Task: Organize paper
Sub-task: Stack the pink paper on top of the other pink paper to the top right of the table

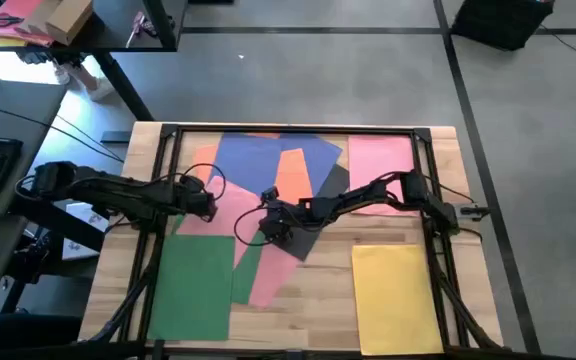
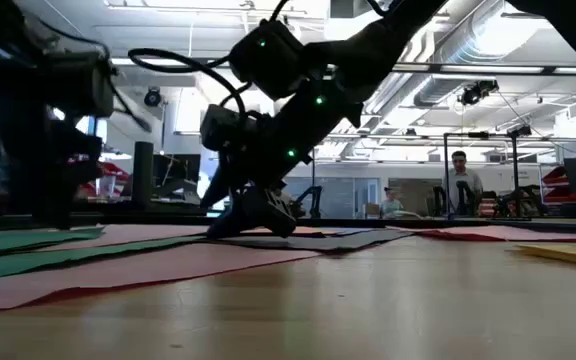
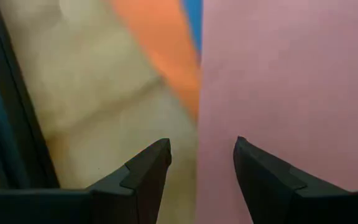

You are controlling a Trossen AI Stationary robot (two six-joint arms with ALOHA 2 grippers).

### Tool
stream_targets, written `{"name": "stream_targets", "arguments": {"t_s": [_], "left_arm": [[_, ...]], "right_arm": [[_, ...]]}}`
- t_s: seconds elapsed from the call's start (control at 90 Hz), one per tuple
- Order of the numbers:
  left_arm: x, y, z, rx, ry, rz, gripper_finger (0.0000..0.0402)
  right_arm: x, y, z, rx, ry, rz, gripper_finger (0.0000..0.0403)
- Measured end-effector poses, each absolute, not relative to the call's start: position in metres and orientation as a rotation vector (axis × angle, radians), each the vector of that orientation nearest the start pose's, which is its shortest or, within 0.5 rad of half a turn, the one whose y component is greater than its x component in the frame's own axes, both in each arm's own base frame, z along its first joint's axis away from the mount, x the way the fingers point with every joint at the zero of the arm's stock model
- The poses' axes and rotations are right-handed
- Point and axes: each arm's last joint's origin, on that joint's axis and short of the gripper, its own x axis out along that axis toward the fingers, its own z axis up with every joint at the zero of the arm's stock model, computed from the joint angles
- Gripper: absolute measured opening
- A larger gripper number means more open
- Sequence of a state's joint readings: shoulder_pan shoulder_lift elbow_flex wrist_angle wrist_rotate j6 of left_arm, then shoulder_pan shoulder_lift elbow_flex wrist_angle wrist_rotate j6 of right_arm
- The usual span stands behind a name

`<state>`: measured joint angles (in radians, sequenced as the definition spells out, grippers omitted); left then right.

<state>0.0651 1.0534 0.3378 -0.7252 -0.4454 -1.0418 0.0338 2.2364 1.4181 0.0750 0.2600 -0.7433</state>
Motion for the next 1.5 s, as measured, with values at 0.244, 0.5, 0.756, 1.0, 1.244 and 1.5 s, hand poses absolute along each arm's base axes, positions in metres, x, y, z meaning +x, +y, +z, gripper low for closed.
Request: {"name": "stream_targets", "arguments": {"t_s": [0.244,0.5,0.756,1.0,1.244,1.5], "left_arm": [[0.129,0.021,0.119,-0.572,0.991,1.041,0.0168],[0.128,0.021,0.119,-0.566,1.007,1.038,0.0168],[0.128,0.021,0.119,-0.54,1.004,1.03,0.0168],[0.133,0.023,0.123,-0.454,0.942,1.029,0.0168],[0.146,0.028,0.154,-0.283,0.779,1.049,0.0168],[0.146,0.03,0.188,-0.197,0.647,1.037,0.0168]], "right_arm": [[0.47,0.008,0.113,-0.835,0.749,0.035,0.027],[0.477,0.014,0.124,-0.844,0.728,0.039,0.0267],[0.479,0.013,0.127,-0.735,0.69,0.089,0.0156],[0.479,0.017,0.127,-0.712,0.676,0.093,0.0011],[0.479,0.015,0.135,-0.701,0.693,0.013,0.0],[0.479,0.011,0.166,-0.741,0.859,-0.083,0.0]]}}
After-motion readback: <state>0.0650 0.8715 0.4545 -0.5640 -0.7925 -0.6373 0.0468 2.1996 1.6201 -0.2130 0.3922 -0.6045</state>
